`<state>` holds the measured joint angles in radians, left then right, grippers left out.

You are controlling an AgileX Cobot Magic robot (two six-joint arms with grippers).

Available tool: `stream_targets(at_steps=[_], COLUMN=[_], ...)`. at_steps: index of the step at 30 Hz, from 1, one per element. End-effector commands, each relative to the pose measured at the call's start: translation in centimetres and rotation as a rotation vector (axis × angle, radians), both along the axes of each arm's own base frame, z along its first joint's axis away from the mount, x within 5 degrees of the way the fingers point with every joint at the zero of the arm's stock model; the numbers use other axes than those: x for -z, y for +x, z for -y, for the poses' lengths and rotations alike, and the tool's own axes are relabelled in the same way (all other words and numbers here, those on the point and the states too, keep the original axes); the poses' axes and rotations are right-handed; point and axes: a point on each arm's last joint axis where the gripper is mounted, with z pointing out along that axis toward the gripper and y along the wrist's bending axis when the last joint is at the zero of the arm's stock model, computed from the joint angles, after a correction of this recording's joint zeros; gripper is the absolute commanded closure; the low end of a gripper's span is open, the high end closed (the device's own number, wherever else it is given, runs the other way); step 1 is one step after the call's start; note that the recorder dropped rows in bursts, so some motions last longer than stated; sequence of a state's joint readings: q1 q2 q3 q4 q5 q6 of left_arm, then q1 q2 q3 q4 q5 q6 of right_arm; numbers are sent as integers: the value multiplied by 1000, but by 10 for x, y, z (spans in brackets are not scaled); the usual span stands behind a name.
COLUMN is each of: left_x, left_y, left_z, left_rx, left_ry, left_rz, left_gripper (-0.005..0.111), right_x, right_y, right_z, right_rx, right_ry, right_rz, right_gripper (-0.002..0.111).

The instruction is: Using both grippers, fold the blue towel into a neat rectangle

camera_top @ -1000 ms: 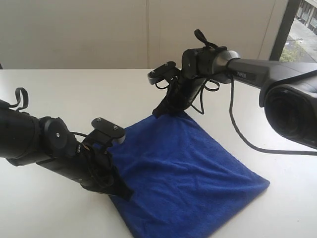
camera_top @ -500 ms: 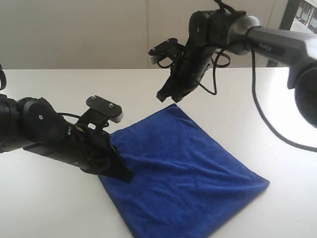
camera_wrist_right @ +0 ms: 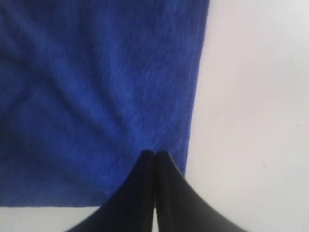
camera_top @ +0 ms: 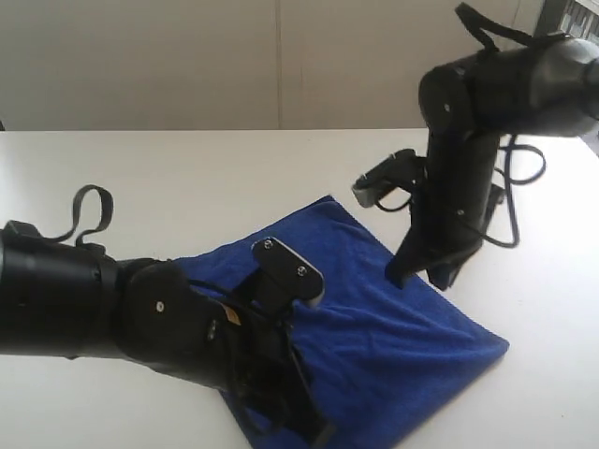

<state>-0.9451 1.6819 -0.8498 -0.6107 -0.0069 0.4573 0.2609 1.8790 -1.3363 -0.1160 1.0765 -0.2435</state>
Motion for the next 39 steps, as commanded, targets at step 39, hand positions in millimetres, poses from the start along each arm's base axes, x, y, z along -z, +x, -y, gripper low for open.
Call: stream_targets(at_steps=[39], left_x=[31], left_y=[-5], left_z=[-72], left_rx=[142], left_ry=[524], left_rz=[-296], left_gripper=[107], right_x=[-2], right_y=[-61], right_z=[6], right_rx=[113], right_ry=[176], right_rz=[158], right_gripper=[108])
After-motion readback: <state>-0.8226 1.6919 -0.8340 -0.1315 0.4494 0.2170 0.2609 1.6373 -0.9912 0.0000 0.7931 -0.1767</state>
